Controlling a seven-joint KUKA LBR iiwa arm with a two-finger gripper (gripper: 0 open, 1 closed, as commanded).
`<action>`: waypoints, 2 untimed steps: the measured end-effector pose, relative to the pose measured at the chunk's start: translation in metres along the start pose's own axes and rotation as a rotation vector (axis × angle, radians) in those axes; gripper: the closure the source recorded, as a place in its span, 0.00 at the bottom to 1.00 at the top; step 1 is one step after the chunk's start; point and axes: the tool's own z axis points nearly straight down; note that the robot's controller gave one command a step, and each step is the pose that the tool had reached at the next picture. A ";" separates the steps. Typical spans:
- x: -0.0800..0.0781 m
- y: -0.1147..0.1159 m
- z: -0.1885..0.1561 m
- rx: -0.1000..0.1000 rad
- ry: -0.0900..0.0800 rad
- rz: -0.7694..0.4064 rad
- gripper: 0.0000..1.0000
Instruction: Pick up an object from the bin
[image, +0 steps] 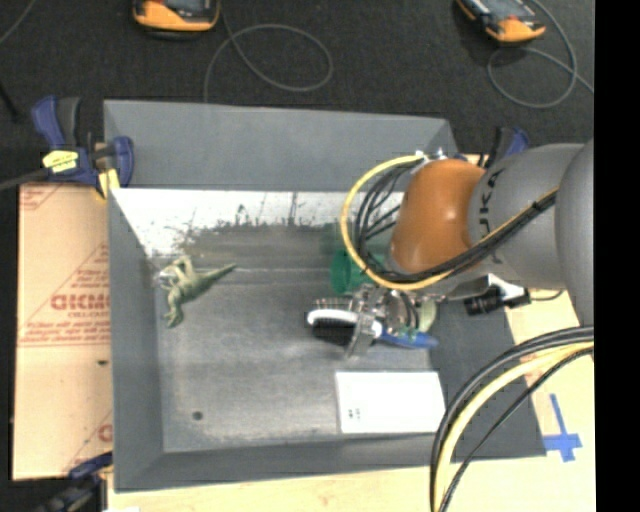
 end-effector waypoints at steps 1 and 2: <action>-0.001 0.000 -0.025 -0.001 -0.004 0.000 1.00; -0.002 0.000 -0.043 -0.002 -0.012 0.000 1.00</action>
Offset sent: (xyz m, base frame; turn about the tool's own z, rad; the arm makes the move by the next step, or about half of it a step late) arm 0.0000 -0.0001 0.0630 0.0000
